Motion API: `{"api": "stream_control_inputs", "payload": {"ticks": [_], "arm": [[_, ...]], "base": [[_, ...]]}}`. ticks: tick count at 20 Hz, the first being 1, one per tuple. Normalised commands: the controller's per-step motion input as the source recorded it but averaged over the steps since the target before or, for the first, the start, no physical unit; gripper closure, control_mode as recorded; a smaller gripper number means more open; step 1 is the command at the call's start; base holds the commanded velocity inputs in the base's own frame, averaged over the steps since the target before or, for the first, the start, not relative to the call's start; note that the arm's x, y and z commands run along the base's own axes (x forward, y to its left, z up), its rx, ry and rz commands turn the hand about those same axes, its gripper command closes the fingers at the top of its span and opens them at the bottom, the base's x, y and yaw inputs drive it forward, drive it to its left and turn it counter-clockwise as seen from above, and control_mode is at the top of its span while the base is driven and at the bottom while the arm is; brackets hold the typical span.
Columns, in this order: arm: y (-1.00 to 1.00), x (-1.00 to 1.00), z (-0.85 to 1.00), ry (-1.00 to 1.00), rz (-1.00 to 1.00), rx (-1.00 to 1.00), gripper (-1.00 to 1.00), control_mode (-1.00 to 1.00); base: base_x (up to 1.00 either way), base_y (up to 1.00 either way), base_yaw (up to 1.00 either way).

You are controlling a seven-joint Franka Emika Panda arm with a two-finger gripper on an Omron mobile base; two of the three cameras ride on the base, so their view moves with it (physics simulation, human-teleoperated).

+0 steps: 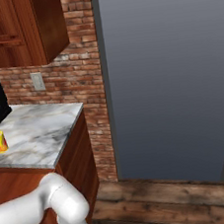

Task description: Pick up the straw from the left drawer and put it inside the smoothie cup.

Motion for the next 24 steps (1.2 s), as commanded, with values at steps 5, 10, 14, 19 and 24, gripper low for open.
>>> {"api": "stream_control_inputs", "payload": {"ticks": [5, 10, 14, 19, 24], "arm": [[0.07, 0.02, -0.03, 0.0, 0.0, 0.0, 1.0, -1.0], [0.04, 0.0, -0.07, 0.0, 0.0, 0.0, 1.0, -1.0], [0.08, 0.05, -0.07, 0.0, 0.0, 0.0, 1.0, -1.0], [0.07, 0.12, -0.03, 0.0, 0.0, 0.0, 1.0, -1.0], [0.12, 0.11, -0.06, 0.0, 0.0, 0.0, 1.0, -1.0]], "base": [[0.0, 0.0, 0.0], [0.0, 0.0, 0.0], [0.0, 0.0, 0.0], [0.0, 0.0, 0.0], [0.0, 0.0, 0.0]]}}
